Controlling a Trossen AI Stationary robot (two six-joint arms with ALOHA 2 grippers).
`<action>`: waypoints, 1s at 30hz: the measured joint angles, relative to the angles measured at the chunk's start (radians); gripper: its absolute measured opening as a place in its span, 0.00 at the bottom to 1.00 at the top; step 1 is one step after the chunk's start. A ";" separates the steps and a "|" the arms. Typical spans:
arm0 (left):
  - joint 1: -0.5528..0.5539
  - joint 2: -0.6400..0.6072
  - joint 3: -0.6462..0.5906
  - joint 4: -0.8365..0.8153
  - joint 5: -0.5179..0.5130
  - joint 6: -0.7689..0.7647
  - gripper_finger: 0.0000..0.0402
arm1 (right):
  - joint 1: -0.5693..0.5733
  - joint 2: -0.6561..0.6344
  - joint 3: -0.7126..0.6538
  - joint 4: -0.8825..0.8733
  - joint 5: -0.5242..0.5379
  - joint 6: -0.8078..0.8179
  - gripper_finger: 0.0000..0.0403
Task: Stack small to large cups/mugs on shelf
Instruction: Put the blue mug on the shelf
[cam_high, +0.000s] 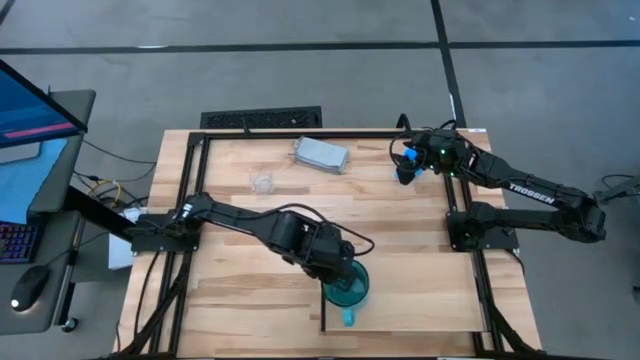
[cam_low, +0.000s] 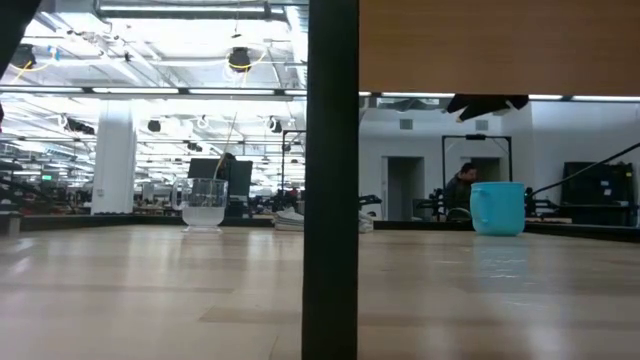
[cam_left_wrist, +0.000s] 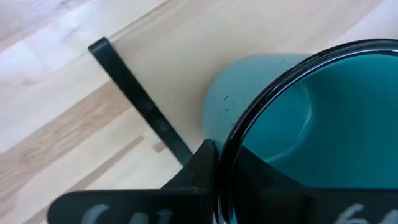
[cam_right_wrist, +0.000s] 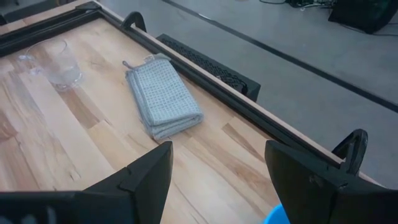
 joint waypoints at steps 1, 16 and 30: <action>0.003 0.001 0.000 0.001 0.000 -0.002 0.02 | 0.000 0.000 0.000 0.005 0.000 0.000 0.69; 0.042 -0.001 0.001 -0.091 0.044 0.054 0.02 | 0.000 0.000 0.000 0.040 0.000 0.001 0.69; 0.045 -0.001 0.001 -0.068 0.052 0.057 0.05 | 0.000 0.000 0.001 0.040 0.000 0.000 0.69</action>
